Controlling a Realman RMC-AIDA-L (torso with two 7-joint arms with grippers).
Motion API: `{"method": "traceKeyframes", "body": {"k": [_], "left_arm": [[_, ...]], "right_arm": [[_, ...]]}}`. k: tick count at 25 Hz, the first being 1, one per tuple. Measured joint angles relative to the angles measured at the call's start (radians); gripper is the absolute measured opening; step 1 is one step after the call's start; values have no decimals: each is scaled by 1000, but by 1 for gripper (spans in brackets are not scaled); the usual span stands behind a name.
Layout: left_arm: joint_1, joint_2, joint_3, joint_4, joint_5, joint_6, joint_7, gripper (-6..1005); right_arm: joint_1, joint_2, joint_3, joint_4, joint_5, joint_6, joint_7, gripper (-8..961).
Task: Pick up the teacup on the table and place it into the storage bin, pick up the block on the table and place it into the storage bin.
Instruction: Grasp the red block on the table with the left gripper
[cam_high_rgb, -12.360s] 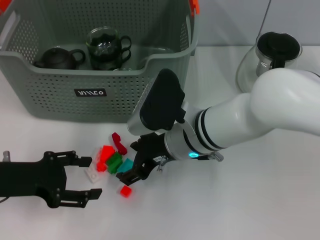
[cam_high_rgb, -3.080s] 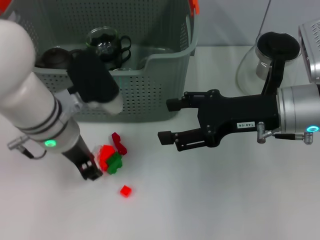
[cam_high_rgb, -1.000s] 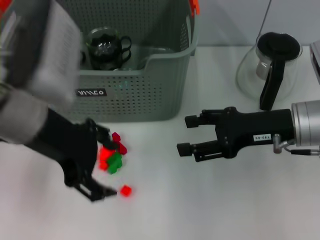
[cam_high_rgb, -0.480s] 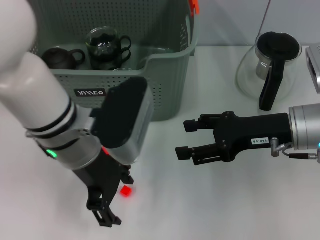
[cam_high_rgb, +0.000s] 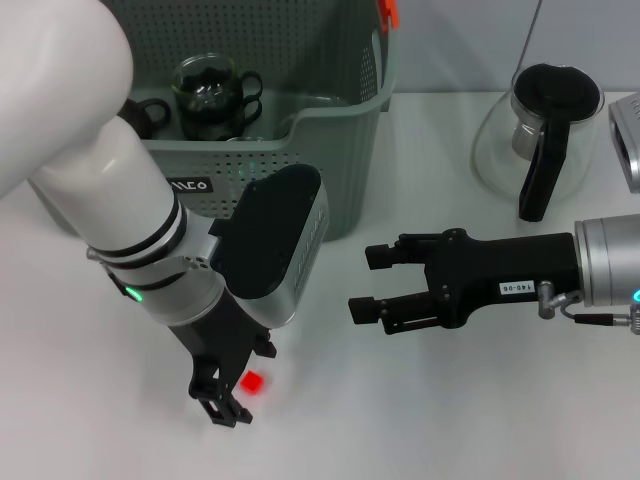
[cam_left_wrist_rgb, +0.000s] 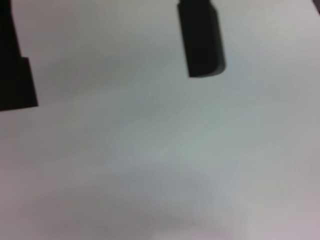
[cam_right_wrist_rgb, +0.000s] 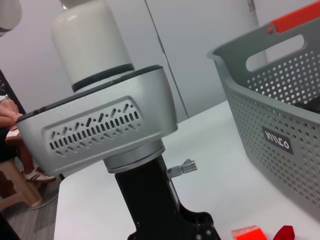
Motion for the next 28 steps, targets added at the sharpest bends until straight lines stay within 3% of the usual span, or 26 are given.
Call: {"method": "traceKeyframes", "body": {"k": [4, 10, 15, 28], "left_arm": [[-4, 0, 0, -19, 1, -19, 21, 864], [-17, -3, 10, -58, 12, -59, 26, 708], [-19, -4, 24, -78, 16, -91, 27, 483], [-22, -4, 36, -104, 21, -110, 26, 478]], "right_arm": [[-1, 1, 1, 0, 3, 1, 0, 884], [-2, 2, 1, 0, 4, 4, -2, 884], [-1, 2, 2, 0, 4, 8, -4, 883], [-2, 2, 2, -1, 2, 13, -6, 882]]}}
